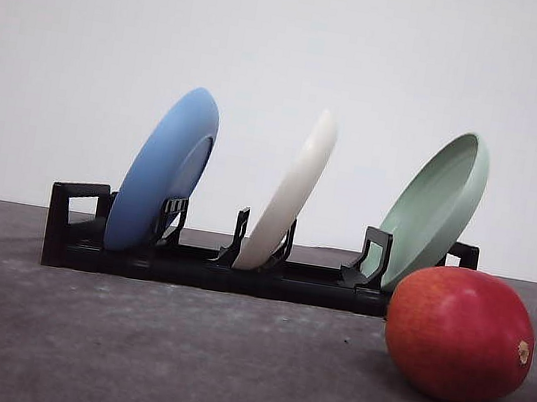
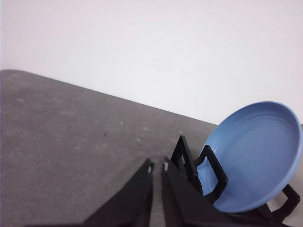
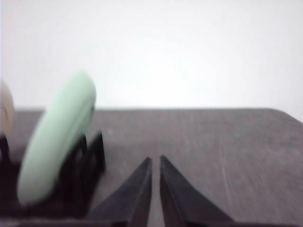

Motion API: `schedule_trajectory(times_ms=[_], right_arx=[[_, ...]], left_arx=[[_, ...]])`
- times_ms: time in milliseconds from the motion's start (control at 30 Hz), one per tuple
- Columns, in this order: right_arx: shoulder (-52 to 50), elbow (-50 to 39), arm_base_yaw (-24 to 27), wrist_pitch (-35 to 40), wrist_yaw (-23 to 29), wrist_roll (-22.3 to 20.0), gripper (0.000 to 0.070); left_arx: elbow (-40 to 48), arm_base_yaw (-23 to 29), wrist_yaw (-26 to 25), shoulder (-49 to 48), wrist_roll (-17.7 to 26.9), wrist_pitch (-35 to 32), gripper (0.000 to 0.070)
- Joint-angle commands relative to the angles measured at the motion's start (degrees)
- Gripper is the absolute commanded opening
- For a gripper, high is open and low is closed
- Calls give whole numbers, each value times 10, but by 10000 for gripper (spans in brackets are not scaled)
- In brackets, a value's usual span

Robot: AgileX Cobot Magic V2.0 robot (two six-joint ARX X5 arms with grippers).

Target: Place pomegranate in white plate

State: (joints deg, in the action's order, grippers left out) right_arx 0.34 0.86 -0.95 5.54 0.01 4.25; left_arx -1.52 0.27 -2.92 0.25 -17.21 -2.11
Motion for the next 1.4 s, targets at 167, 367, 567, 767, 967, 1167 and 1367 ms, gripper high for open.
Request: schedule_trajectory(times_ms=[167,367,567,767,967,1167,1367], right_arx=[[-1,67,3,-27,0,120,3],[10,196,3,-207,-6,139,3],[68,299,3,-349,-50,132,3],[150,341,3,-413,-119,103,3],[233,345,2,-416,-194,55,3],[274,345,-45,-412,-188,2,4],[276,345,-133,-401,-164,-59,5]], left_arx=[[-82,1,14,15,-3,63,13],[-199,1,17,79,1,192,13],[-335,1,15,169,3,360,13],[-422,1,-14,249,34,465,13],[-450,-9,-62,309,72,501,13],[-450,-82,-61,347,110,464,13],[-450,-172,-61,374,200,413,25]])
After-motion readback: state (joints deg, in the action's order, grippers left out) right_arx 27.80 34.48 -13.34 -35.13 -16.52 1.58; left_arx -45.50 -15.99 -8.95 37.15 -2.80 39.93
